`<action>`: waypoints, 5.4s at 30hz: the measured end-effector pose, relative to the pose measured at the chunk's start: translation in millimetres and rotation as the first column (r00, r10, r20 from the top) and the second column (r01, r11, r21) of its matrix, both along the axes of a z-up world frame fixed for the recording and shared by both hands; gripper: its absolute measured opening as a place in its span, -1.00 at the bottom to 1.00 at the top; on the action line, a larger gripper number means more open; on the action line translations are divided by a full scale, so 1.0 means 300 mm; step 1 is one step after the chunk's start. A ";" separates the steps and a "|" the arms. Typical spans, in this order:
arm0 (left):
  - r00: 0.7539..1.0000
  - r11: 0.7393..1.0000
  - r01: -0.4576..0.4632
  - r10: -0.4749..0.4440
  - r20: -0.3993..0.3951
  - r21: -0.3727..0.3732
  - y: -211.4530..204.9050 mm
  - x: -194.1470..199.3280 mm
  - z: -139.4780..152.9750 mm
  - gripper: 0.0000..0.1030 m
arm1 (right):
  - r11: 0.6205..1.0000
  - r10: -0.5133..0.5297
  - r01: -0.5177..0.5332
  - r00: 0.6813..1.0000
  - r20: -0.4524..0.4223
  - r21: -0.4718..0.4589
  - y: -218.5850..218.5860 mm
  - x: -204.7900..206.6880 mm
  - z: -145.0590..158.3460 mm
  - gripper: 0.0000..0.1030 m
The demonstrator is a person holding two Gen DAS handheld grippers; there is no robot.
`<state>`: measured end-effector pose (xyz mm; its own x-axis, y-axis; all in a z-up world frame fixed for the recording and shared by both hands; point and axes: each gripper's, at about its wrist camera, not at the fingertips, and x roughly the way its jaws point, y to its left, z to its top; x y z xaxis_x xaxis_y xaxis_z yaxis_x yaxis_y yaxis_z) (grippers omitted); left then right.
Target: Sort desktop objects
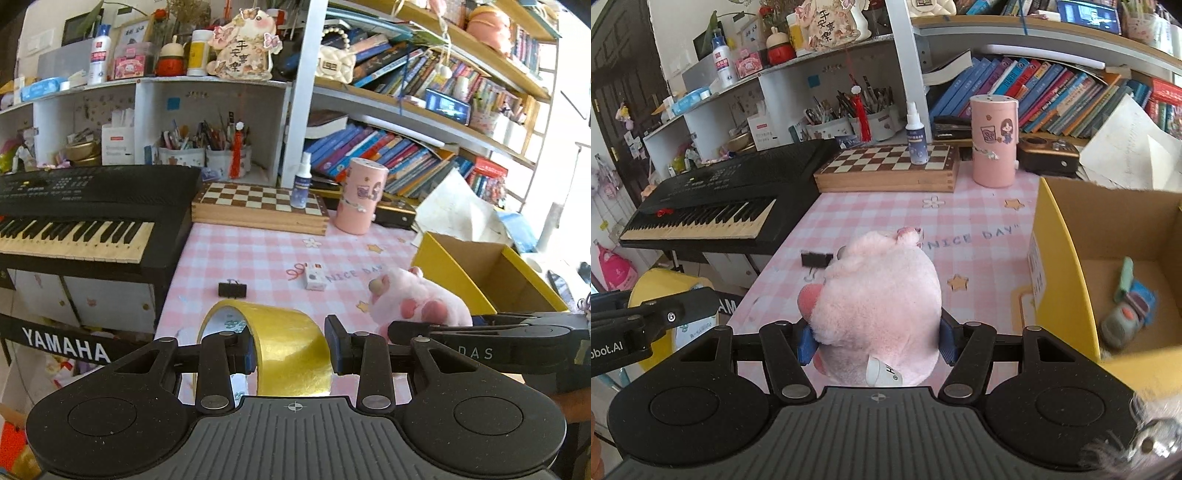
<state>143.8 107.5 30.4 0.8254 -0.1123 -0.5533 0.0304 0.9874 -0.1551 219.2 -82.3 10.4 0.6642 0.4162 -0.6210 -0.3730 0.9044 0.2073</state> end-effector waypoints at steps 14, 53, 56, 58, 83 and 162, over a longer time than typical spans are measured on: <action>0.992 0.991 0.127 -0.128 -0.021 -0.053 -0.025 -0.209 -0.018 -0.34 | 0.995 -0.100 0.098 0.994 -0.044 -0.036 -0.050 -0.322 -0.023 0.13; 0.867 0.867 0.495 -0.497 -0.033 -0.059 -0.418 -0.244 -0.034 -0.34 | 0.880 -0.475 0.473 0.872 -0.121 -0.045 -0.427 -0.650 -0.082 0.13; 0.870 0.869 0.490 -0.492 -0.033 -0.067 -0.436 -0.220 -0.036 -0.34 | 0.879 -0.476 0.473 0.870 -0.126 -0.054 -0.453 -0.623 -0.082 0.13; 0.871 0.871 0.487 -0.490 -0.032 -0.070 -0.448 -0.204 -0.035 -0.34 | 0.881 -0.473 0.469 0.872 -0.128 -0.059 -0.464 -0.606 -0.082 0.13; 0.864 0.876 0.483 -0.472 0.175 -0.024 -0.793 0.161 0.146 -0.34 | 0.883 -0.466 0.469 0.876 0.121 0.008 -0.808 -0.249 0.181 0.13; 0.983 0.958 0.135 -0.161 0.085 0.251 -0.921 0.288 -0.020 0.97 | 0.972 -0.191 0.202 0.977 0.095 -0.117 -0.892 0.280 0.077 0.59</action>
<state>230.2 -169.0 24.3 0.8639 -0.1107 -0.4914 0.1826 0.9780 0.1008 303.3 -349.8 33.4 0.7762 0.1948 -0.5997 -0.1966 0.9784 0.0633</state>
